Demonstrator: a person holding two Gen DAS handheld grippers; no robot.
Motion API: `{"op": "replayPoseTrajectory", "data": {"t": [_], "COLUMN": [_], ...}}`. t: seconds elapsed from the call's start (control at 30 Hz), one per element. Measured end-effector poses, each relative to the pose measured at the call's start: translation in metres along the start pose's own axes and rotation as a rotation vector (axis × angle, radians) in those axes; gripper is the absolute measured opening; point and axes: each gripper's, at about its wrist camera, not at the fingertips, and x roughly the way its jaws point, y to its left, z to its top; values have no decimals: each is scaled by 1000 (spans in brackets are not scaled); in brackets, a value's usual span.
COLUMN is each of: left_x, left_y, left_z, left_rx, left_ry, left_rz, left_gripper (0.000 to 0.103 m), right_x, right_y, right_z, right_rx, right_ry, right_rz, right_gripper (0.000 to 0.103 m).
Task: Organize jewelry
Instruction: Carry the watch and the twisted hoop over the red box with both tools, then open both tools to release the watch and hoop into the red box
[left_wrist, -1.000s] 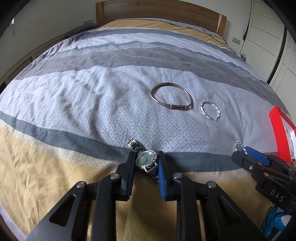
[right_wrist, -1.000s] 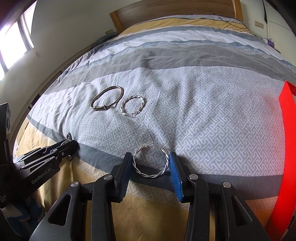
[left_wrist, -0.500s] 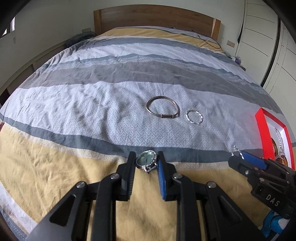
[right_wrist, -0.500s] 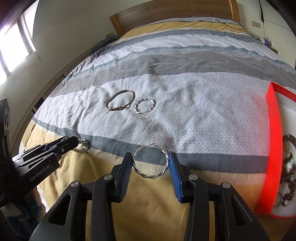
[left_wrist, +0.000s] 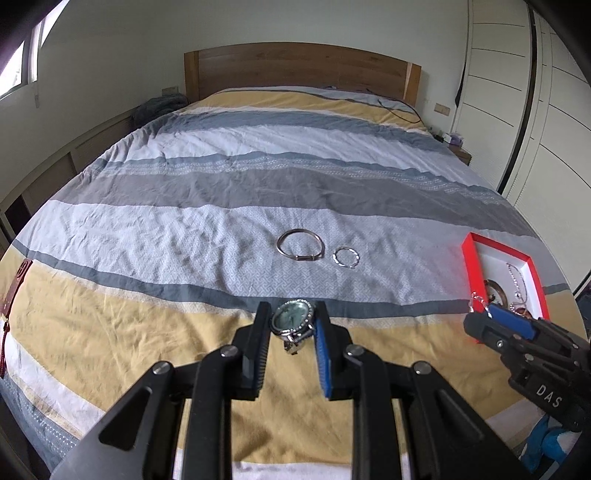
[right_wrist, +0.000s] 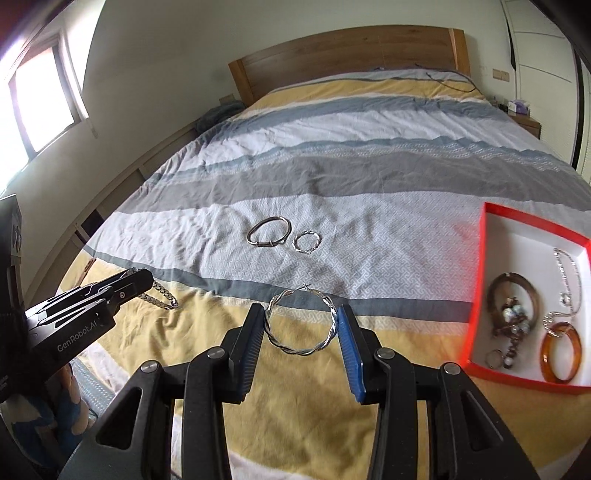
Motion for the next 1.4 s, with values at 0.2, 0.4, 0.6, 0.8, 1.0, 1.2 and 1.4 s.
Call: {"op": "replayPoseTrajectory", "data": {"t": [0.2, 0.4, 0.6, 0.8, 1.0, 1.2, 1.4], "left_x": [-19, -14, 9, 52, 95, 133, 160], "left_y": [-37, -100, -181, -247, -292, -311, -312], "left_z": [-4, 0, 11, 15, 8, 5, -1], "left_rx": [38, 112, 217, 309, 379, 398, 393], "left_ry": [9, 43, 72, 124, 171, 196, 235], "left_rz": [-63, -159, -277, -322, -329, -290, -258], "left_gripper": [21, 21, 21, 21, 21, 21, 21], "right_x": [-51, -78, -90, -73, -41, -9, 20], "right_y": [-30, -84, -153, -219, -256, -275, -282], "right_z": [-15, -29, -25, -15, -5, 3, 9], "right_rx": [41, 89, 97, 141, 140, 110, 57], "right_ry": [-53, -65, -68, -33, 16, 80, 164], "right_rz": [-41, -110, -203, -243, -254, -262, -289], "right_gripper": [40, 40, 40, 40, 40, 40, 40]}}
